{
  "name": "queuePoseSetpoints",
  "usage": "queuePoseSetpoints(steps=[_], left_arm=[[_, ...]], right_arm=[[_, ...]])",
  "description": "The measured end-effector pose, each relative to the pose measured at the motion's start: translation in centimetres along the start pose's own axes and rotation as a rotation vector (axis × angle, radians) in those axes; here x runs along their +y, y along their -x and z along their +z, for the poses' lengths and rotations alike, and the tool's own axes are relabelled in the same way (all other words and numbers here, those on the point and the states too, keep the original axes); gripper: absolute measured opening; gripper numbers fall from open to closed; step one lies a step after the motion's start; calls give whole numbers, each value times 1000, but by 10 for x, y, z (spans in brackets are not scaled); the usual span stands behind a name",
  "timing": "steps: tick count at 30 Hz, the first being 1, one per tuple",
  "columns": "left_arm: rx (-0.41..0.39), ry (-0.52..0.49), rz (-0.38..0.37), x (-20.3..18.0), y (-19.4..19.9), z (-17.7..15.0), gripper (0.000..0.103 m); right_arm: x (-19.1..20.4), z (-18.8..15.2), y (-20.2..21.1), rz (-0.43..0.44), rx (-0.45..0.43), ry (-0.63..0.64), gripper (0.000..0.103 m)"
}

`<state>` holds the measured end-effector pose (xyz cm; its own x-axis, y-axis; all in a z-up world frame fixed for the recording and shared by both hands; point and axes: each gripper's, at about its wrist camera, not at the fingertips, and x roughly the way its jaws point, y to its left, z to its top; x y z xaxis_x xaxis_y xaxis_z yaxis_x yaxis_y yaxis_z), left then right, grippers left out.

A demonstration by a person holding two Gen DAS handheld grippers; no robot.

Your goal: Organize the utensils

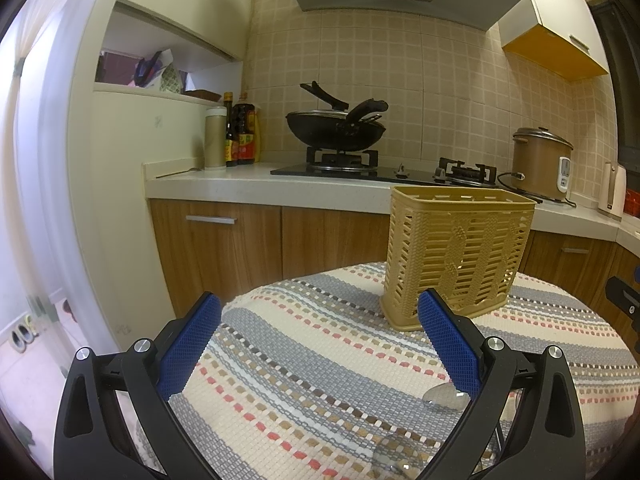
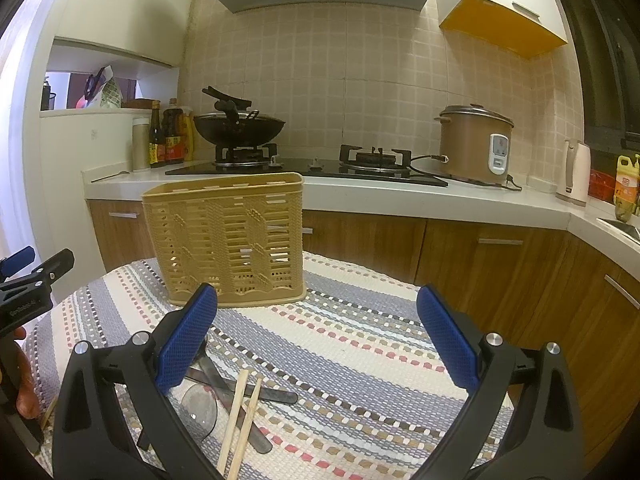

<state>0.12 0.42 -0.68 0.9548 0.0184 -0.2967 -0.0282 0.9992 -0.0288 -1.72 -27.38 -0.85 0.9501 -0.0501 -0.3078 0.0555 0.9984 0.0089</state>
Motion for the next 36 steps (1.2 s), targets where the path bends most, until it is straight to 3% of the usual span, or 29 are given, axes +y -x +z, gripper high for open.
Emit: queuePoseSetpoints(steps=[2, 8, 15, 17, 24, 30, 36], left_arm=[[19, 1, -12, 3, -4, 0, 95], [181, 61, -121, 34, -17, 12, 91], [405, 50, -214, 59, -19, 16, 81], [496, 19, -230, 56, -20, 5, 69], [786, -38, -356, 42, -19, -38, 56], [874, -89, -370, 26, -18, -60, 49], [877, -125, -347, 22, -19, -60, 41]], right_arm=[[-1, 0, -3, -13, 14, -4, 95], [-3, -2, -13, -29, 66, -16, 94], [-10, -1, -27, 9, 157, -59, 74], [-14, 1, -33, 33, 209, -70, 69], [-6, 6, -69, 200, 507, -18, 46], [-11, -10, -87, 332, 775, -111, 34], [-2, -22, -90, 382, 874, -128, 16]])
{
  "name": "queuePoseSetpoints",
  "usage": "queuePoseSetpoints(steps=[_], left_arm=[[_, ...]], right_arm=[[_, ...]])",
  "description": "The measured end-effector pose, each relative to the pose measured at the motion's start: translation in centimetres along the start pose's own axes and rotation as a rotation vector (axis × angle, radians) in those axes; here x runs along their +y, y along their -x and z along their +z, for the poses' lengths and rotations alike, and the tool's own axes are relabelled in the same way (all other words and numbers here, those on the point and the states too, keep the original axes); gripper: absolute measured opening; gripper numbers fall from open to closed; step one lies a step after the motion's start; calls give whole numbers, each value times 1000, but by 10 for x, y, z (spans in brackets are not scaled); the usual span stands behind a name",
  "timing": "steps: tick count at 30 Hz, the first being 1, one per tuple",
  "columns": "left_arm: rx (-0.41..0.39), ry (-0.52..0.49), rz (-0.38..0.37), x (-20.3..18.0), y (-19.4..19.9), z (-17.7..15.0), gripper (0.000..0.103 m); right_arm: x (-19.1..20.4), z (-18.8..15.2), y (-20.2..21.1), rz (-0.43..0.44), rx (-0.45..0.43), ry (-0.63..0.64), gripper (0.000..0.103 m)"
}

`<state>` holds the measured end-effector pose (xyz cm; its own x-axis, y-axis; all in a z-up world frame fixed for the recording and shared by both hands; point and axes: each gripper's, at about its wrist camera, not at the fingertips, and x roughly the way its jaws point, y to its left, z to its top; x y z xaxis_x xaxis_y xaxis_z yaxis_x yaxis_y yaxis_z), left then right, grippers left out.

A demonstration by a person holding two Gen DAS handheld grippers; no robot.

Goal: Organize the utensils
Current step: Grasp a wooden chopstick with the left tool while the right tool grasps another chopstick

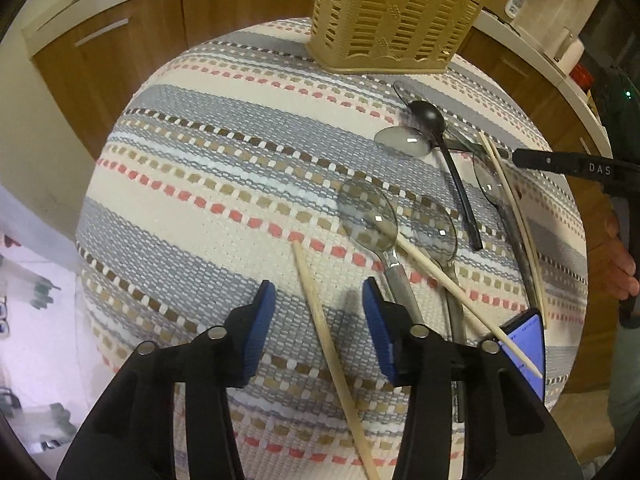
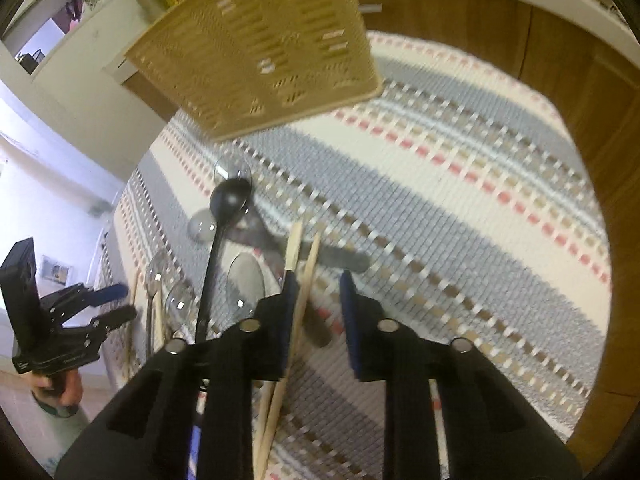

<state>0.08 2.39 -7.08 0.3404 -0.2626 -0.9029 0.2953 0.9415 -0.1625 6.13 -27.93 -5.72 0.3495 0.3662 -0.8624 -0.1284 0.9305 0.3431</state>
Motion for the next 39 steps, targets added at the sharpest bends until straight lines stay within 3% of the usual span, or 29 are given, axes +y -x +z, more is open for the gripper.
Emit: queuePoseSetpoints(steps=[4, 12, 13, 14, 17, 20, 24, 28, 30, 31, 33, 36, 39], left_arm=[[3, -1, 6, -2, -2, 5, 40], [3, -4, 19, -2, 1, 2, 40], [3, -6, 23, -2, 1, 2, 40], [4, -10, 30, -3, 0, 2, 40], [11, -41, 65, -10, -2, 3, 40], [20, -60, 110, -14, -3, 4, 34], [40, -69, 132, -17, -4, 7, 34], [96, -54, 87, -15, -2, 9, 33], [103, -64, 100, -16, -2, 7, 33], [106, -66, 121, -18, -3, 8, 28], [109, -80, 166, -23, -2, 7, 6], [101, -81, 173, -27, -1, 10, 3], [31, -40, 138, -25, 7, 14, 3]], right_arm=[[5, 3, -3, 8, 10, -9, 16], [18, 11, -21, -74, 66, 34, 16], [23, 11, -23, -92, 64, 55, 14], [25, 11, -24, -97, 67, 68, 6], [31, 10, -28, -118, 62, 97, 3], [30, 9, -28, -114, 56, 96, 3], [20, 11, -21, -116, 43, 96, 3], [12, 8, -14, -102, 40, 95, 3], [10, 8, -13, -94, 42, 100, 3], [10, 7, -12, -92, 43, 104, 3], [8, 6, -9, -81, 42, 110, 3], [9, 5, -2, -64, 29, 119, 3], [6, 1, 13, -54, 2, 128, 3]])
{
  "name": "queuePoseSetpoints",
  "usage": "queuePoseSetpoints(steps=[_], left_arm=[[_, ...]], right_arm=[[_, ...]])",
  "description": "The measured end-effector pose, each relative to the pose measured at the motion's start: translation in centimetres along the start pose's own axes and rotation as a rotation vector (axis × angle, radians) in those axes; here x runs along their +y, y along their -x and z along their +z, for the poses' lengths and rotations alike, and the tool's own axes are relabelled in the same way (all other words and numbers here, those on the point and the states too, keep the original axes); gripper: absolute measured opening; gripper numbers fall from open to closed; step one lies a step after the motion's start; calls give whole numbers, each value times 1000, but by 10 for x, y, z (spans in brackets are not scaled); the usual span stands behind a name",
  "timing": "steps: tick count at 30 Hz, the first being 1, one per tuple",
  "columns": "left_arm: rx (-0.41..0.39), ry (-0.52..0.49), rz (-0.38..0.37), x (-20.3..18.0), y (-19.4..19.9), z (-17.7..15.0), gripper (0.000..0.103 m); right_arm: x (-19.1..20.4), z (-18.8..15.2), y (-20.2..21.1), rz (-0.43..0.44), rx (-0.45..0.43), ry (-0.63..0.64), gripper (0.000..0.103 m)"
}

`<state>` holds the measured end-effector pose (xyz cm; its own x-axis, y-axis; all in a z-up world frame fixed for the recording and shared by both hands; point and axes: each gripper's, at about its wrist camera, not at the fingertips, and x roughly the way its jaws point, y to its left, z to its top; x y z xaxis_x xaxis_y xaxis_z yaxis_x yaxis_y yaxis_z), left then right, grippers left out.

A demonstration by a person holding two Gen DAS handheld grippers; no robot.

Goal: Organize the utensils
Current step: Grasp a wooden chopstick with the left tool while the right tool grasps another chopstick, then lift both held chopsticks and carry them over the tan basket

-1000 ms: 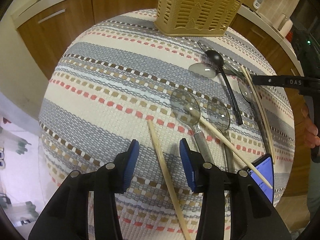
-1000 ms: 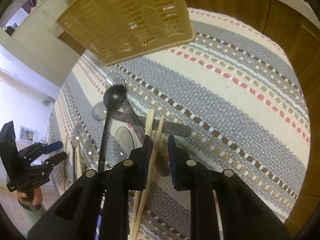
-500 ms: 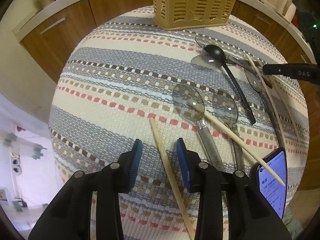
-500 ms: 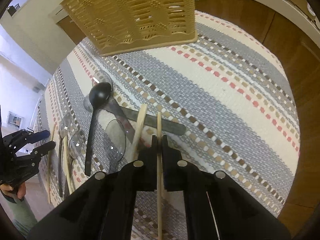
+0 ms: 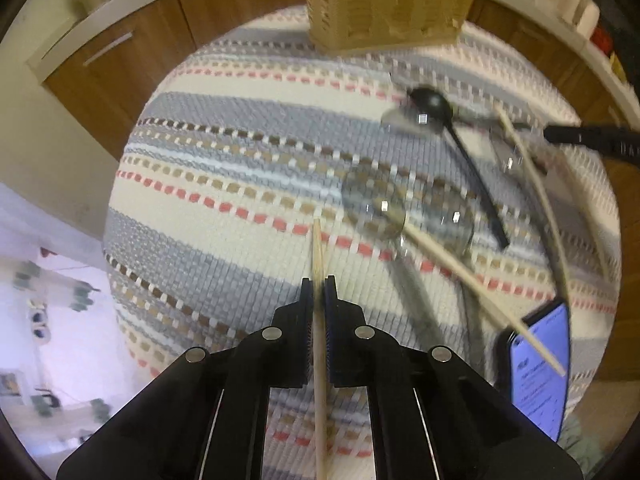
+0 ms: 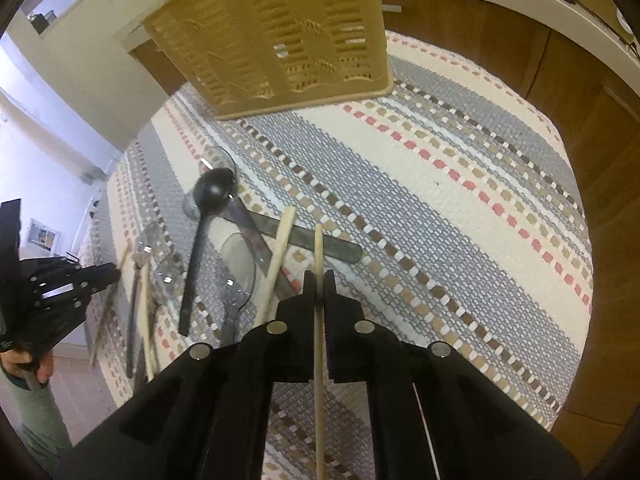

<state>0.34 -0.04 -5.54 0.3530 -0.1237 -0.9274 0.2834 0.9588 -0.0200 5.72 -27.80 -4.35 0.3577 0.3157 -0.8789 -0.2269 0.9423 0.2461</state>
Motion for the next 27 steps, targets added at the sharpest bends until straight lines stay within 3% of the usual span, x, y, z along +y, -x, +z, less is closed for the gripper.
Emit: queuePoseSetpoints(steps=[4, 10, 15, 21, 24, 27], left_arm=[[-181, 68, -88, 2, 33, 9, 3], [-515, 92, -119, -9, 103, 50, 3], [-810, 110, -129, -18, 157, 98, 3], [-1107, 165, -185, -23, 184, 145, 3], [-1185, 208, -159, -24, 179, 169, 3], [-1198, 227, -134, -23, 167, 190, 3]], right_arm=[[3, -1, 31, 21, -91, 33, 3], [14, 13, 87, 66, -291, 59, 3], [26, 45, 133, 77, -495, 74, 3], [32, 96, 168, 51, -742, 102, 3], [30, 121, 175, 37, -872, 110, 3], [26, 143, 179, -2, -959, 85, 3]])
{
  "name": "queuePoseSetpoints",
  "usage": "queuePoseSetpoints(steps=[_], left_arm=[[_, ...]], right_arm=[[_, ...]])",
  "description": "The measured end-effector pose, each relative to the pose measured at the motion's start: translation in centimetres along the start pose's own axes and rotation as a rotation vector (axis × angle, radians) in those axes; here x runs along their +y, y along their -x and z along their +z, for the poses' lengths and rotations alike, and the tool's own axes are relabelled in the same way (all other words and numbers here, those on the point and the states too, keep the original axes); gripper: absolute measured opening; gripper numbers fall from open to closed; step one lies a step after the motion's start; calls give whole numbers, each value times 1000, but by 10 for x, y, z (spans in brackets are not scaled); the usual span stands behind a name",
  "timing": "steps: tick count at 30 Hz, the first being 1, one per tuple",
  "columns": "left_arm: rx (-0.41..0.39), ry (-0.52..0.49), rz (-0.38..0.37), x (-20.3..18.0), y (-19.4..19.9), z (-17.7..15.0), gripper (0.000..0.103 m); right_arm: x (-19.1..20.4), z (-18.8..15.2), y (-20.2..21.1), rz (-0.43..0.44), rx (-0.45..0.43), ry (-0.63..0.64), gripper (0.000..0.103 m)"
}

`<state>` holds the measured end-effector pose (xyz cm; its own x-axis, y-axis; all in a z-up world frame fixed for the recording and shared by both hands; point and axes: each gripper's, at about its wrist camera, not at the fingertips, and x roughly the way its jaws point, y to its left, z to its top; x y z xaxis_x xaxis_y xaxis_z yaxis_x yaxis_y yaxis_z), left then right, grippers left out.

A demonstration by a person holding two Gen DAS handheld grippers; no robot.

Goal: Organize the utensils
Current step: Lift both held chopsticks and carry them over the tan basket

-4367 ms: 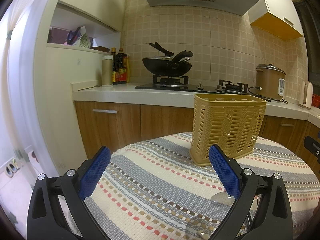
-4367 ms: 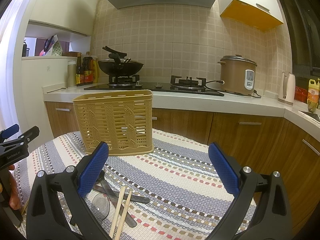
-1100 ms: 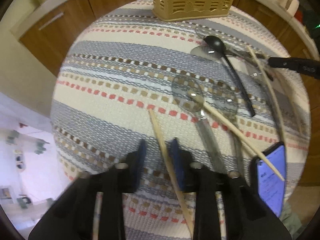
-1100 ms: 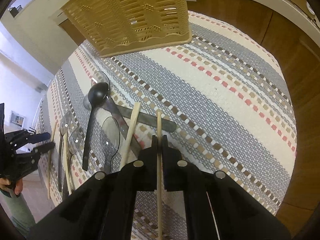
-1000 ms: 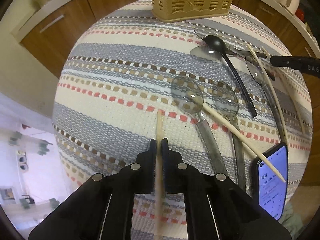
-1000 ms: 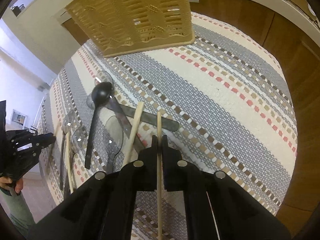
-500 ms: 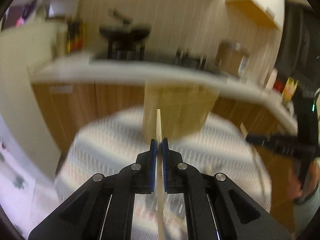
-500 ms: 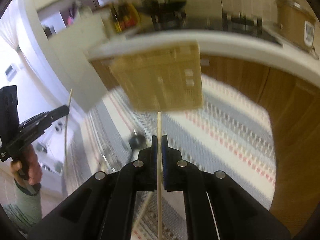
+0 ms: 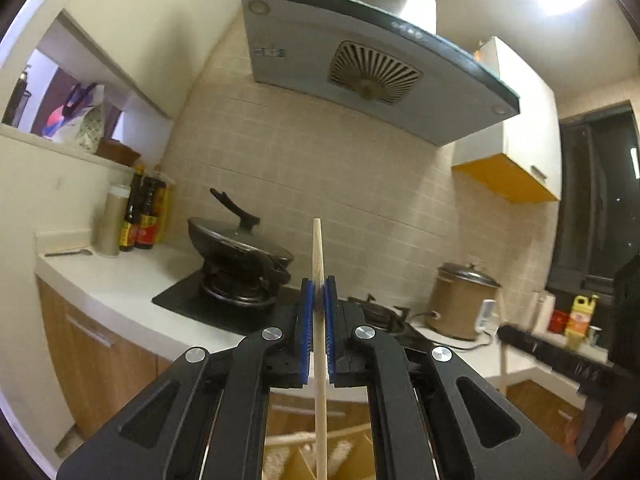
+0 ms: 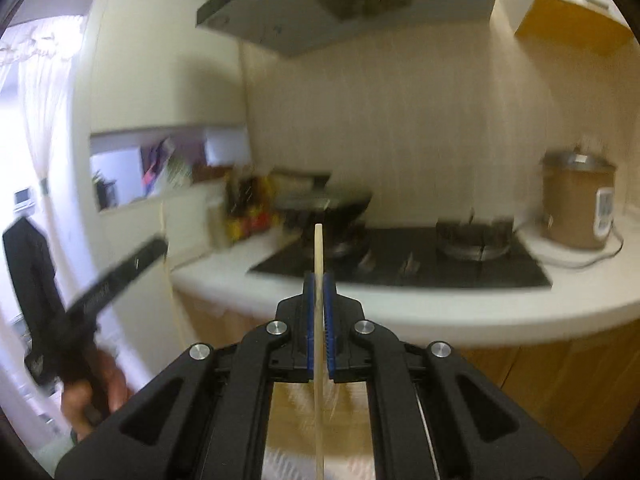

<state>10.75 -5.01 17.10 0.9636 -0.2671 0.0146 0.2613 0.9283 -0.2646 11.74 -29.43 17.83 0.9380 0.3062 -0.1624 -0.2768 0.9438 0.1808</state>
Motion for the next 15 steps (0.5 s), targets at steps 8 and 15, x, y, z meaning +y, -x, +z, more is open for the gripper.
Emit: queuePoseSetpoints(steps=[8, 15], left_arm=[[3, -30, 75, 18, -42, -27, 3], [17, -83, 158, 24, -54, -57, 4]], right_arm=[[-15, -8, -56, -123, -103, -6, 3], [-18, -39, -82, -140, -100, 22, 3]])
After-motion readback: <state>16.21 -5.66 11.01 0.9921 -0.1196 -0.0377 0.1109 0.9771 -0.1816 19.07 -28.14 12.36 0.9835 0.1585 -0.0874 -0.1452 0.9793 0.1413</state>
